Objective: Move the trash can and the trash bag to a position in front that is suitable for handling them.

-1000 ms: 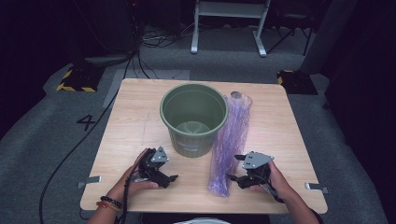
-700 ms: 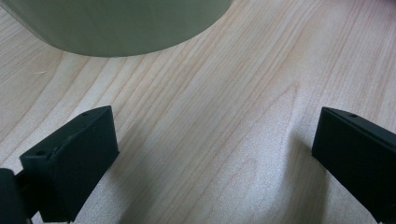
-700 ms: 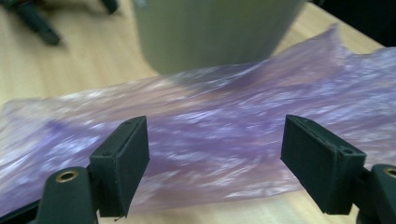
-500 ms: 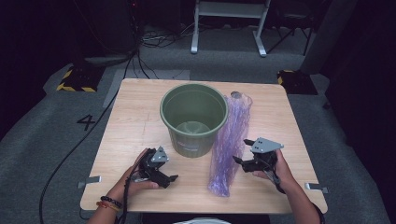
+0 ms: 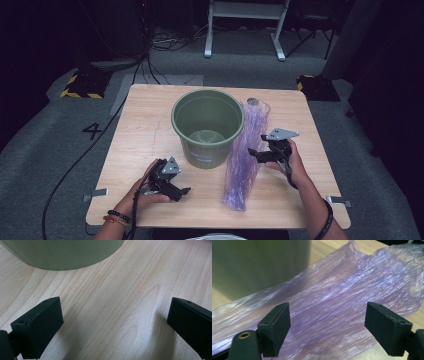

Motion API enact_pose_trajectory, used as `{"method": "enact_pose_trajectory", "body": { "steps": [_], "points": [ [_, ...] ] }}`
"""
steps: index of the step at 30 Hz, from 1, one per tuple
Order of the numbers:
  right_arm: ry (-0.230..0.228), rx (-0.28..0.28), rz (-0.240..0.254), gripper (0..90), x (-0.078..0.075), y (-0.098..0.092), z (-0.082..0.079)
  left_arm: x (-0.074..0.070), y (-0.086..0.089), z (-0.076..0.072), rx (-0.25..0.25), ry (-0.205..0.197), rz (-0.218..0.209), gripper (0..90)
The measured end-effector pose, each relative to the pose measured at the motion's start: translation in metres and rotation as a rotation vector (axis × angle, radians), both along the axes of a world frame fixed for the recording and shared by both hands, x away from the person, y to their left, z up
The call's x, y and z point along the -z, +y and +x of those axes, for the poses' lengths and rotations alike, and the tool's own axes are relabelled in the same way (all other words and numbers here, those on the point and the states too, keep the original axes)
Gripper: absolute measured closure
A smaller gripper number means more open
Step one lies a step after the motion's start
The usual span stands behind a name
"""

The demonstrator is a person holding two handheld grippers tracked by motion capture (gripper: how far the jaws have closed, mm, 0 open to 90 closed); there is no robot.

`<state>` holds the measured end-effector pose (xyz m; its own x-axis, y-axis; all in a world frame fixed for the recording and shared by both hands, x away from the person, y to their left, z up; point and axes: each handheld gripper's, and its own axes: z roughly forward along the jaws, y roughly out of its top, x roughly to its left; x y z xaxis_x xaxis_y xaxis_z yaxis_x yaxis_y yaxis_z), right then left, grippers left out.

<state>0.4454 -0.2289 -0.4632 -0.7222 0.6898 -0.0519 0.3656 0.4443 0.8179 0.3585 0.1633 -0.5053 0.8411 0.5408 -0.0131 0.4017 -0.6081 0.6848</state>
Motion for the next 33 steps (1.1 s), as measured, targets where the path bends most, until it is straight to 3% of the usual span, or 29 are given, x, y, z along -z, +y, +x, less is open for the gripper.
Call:
{"method": "enact_pose_trajectory", "body": {
  "steps": [9,15,22,26,33],
  "points": [
    [0.055,0.026,-0.021,21.6,0.017,0.005,0.020,0.000,0.000,0.000,0.000,0.000,0.000,0.0],
    [0.085,0.033,-0.070,23.7,0.030,0.009,0.022,0.000,0.000,0.000,0.000,0.000,0.000,0.0],
    [0.099,0.040,-0.086,24.6,0.037,0.009,0.021,0.000,0.000,0.000,-0.001,0.000,0.001,0.0],
    [0.100,0.053,-0.084,24.3,0.037,0.008,0.020,0.000,0.000,0.000,-0.002,-0.001,0.001,0.0],
    [0.071,0.009,-0.056,21.7,0.024,0.009,0.004,0.000,0.000,-0.001,-0.005,-0.002,0.000,0.1]
  ]
}}
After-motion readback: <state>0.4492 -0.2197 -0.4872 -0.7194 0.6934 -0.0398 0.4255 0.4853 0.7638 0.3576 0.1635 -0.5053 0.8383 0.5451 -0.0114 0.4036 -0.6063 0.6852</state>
